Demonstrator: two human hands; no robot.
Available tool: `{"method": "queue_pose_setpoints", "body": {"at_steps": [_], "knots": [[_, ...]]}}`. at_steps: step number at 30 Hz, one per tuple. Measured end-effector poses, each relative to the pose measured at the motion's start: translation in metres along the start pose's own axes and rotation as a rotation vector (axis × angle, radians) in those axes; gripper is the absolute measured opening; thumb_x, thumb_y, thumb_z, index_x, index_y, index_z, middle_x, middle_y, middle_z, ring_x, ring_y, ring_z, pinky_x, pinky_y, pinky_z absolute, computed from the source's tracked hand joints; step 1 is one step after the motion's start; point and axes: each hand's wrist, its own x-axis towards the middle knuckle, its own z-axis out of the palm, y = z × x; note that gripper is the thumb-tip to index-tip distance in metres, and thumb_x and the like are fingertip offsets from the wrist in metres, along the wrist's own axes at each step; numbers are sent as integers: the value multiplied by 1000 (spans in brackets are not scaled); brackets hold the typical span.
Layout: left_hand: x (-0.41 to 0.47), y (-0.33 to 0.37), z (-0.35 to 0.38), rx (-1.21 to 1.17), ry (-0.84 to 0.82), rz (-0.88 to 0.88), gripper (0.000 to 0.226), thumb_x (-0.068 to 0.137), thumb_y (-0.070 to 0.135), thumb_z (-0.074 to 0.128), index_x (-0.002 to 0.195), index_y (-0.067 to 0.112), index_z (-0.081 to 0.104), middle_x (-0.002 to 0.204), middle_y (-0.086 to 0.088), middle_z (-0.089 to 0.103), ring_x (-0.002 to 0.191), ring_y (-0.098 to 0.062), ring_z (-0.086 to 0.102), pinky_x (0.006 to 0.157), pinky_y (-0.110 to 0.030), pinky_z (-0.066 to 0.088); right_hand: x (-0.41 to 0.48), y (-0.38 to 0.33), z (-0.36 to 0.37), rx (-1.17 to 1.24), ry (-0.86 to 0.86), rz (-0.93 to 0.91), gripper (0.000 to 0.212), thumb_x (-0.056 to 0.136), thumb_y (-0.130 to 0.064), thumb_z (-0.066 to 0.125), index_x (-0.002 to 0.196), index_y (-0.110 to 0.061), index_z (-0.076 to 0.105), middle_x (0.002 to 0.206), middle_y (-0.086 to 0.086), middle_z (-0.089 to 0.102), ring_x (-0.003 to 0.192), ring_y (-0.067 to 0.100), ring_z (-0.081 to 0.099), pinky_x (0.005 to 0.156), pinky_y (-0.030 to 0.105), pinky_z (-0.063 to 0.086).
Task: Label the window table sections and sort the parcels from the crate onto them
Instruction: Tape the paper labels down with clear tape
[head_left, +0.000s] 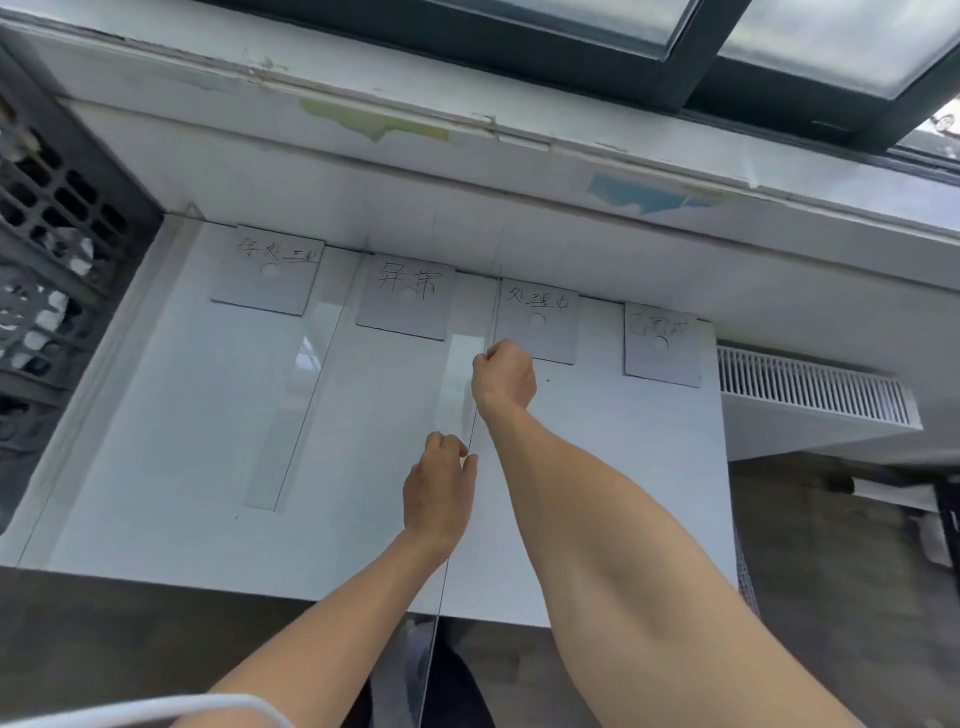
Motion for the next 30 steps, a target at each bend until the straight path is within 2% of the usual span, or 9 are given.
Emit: {"method": "queue_pose_setpoints", "body": {"at_steps": [6, 13, 18, 25, 30], "knots": [[3, 2, 13, -24, -27, -37, 17, 99, 27, 54, 98, 12, 62, 105, 0, 57, 78, -18, 59, 64, -25, 41, 6, 6, 6, -10, -12, 10, 14, 95, -13, 52, 95, -9, 66, 92, 5, 67, 74, 22, 54, 64, 29, 41], [12, -1, 15, -1, -31, -40, 18, 100, 25, 52, 101, 10, 62, 108, -1, 57, 83, -23, 62, 75, -37, 54, 15, 10, 11, -14, -21, 16, 14, 95, -14, 52, 96, -10, 66, 85, 2, 61, 74, 23, 55, 63, 27, 37], [21, -1, 16, -6, -36, -47, 18, 100, 25, 52, 101, 10, 62, 108, -2, 58, 86, -25, 63, 77, -42, 54, 21, 6, 13, -1, -27, 17, 15, 96, -15, 52, 99, -10, 66, 94, 3, 67, 74, 20, 51, 65, 27, 38], [25, -5, 20, -6, -43, -56, 18, 99, 25, 54, 103, 10, 63, 109, -2, 59, 85, -23, 63, 75, -38, 55, 21, 6, 16, 7, -27, 22, 14, 96, -14, 52, 99, -10, 65, 96, 4, 67, 77, 22, 56, 65, 28, 38], [26, -7, 23, -19, -43, -68, 16, 99, 25, 55, 101, 11, 63, 106, -1, 59, 82, -21, 62, 72, -34, 54, 21, 7, 19, 13, -22, 30, 14, 97, -15, 51, 100, -9, 64, 99, 6, 68, 77, 22, 52, 66, 29, 38]]}}
